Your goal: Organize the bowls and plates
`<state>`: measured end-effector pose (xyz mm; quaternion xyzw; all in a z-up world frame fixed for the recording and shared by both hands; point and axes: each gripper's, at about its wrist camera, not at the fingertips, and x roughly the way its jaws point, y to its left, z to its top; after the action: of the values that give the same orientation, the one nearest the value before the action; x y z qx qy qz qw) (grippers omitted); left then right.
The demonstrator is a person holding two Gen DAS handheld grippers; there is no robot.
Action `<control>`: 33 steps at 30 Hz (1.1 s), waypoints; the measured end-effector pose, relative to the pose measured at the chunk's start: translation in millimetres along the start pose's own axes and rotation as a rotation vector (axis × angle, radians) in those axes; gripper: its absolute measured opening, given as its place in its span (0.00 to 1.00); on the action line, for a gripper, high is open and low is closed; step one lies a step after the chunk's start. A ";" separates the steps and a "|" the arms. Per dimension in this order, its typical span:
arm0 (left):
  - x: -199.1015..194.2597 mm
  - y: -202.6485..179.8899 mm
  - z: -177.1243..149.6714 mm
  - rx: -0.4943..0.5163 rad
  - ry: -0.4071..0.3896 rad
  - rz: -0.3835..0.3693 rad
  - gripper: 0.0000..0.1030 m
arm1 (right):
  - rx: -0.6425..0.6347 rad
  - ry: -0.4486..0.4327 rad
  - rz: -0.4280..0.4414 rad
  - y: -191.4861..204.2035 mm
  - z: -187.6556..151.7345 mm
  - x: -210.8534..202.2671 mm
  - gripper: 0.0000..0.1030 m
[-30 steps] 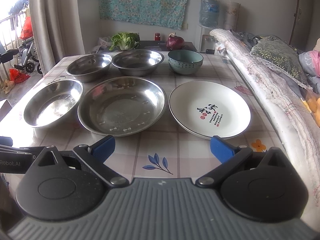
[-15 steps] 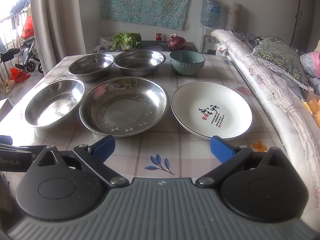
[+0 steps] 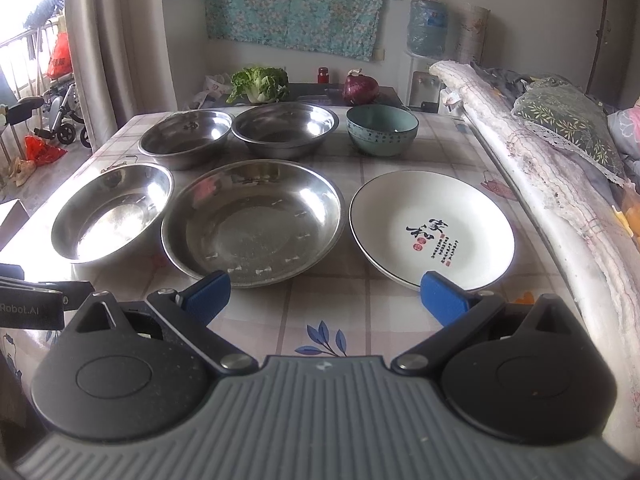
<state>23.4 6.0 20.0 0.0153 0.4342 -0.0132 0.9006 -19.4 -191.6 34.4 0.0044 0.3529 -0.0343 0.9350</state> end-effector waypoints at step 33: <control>203.2 52.4 214.9 0.096 -0.006 0.138 0.57 | 0.197 0.147 0.432 83.2 165.1 262.5 0.41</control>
<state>319.9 47.8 -4.4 0.0880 0.4281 0.0280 0.8990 291.6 -130.0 -16.3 0.1732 0.4059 0.1324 0.8876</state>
